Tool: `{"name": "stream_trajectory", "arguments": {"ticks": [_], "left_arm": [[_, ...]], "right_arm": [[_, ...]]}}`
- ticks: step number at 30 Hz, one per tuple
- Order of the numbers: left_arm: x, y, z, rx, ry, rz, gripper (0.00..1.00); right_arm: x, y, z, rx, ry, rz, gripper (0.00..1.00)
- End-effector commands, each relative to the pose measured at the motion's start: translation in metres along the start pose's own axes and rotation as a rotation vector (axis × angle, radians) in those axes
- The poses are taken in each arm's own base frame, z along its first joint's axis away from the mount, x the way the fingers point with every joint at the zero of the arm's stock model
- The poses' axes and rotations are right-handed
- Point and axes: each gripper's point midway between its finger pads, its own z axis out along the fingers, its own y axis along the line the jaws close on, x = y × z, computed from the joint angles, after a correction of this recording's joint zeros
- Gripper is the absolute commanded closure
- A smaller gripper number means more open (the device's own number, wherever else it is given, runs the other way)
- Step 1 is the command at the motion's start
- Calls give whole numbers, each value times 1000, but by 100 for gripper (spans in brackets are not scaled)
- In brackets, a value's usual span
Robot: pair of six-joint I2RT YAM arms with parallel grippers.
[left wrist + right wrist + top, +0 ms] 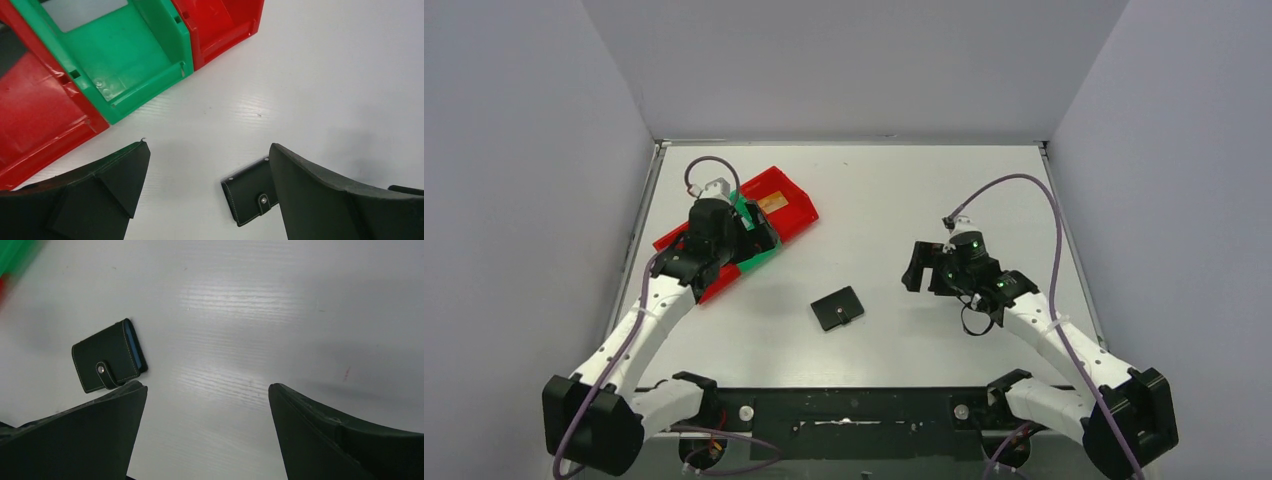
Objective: Take the credit cards out of the card holder
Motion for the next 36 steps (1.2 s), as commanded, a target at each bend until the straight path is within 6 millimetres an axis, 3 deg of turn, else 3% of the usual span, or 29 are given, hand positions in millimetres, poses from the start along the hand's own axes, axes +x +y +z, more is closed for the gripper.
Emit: {"name": "stream_trajectory", "arguments": {"ticks": [1,12,21,29,36], "left_arm": [[-27,-39,19,117,-18,-71,8],[-41,-4,101,-136,-41,-160,10],[-45,22,161,-290,-29,-102,12],[-18,41,189,-382,64,-29,13],[11,25,194,-358,126,29,19]], "right_arm": [[-4,19,9,-15,-49,26,2],[-7,7,6,95,-82,23,2],[-16,-5,-1,175,-111,31,2],[-15,-15,2,218,-103,20,2],[-12,-21,4,249,-88,18,2]]}}
